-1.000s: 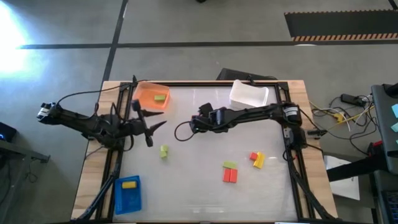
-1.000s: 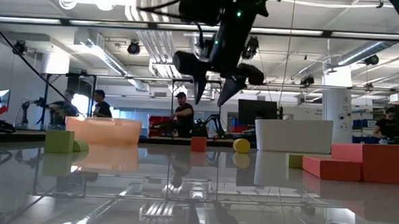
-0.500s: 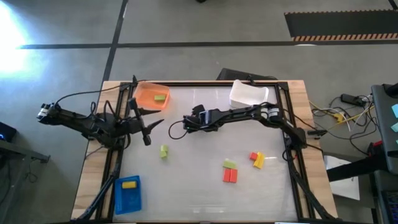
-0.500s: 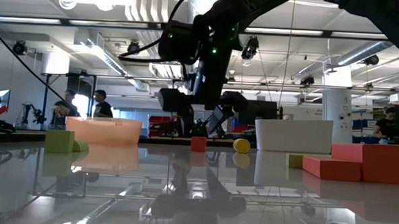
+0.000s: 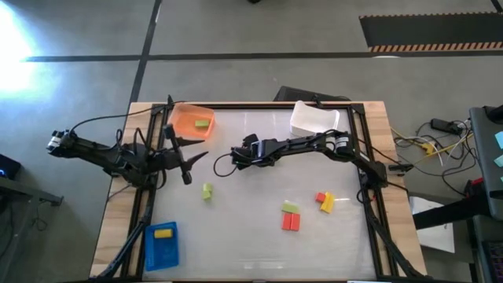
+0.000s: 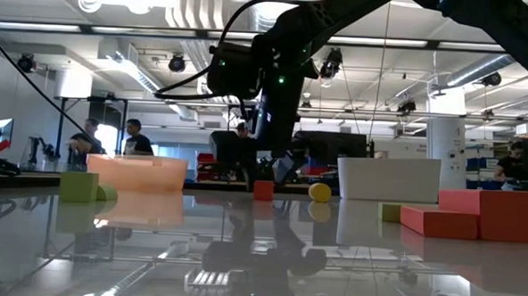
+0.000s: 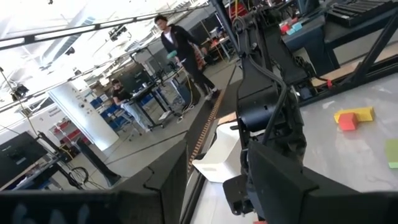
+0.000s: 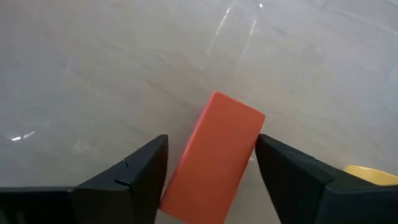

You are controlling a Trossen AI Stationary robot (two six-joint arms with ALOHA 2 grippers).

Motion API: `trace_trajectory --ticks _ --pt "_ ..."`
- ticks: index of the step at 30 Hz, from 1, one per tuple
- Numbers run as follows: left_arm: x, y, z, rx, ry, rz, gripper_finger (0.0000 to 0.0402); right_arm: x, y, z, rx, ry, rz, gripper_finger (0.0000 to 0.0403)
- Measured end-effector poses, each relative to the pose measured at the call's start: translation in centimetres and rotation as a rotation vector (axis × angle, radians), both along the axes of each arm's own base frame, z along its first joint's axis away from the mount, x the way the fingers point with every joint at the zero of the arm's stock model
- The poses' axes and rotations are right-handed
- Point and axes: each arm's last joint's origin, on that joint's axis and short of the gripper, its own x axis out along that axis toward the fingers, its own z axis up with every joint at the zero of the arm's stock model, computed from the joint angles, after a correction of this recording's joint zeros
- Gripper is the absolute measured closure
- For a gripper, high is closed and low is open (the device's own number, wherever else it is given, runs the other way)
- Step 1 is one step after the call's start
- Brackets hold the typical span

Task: Sort & place blocks by color
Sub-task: Put the top orange rectangular block into the white bin

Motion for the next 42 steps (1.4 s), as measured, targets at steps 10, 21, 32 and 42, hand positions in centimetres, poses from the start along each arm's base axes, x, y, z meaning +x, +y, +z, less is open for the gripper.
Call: trace_trajectory --ticks 10,21,32,42 --pt "0.3 -0.1 -0.2 0.002 0.01 0.0 0.0249 0.2 0.1 0.0 0.01 -0.013 0.015 0.0282" --pt "0.3 -0.1 -0.1 -0.029 -0.002 0.0 0.0249 -2.5 -3.1 7.7 -0.055 0.093 0.304 0.0282" --pt "0.0 0.5 0.4 -0.091 -0.056 0.197 0.0249 -12.0 -11.7 17.7 0.0 0.055 0.753 0.0282" --pt "-0.8 1.4 2.5 -0.072 -0.154 0.362 0.0249 -20.4 -15.4 17.0 0.029 0.106 0.893 0.0282"
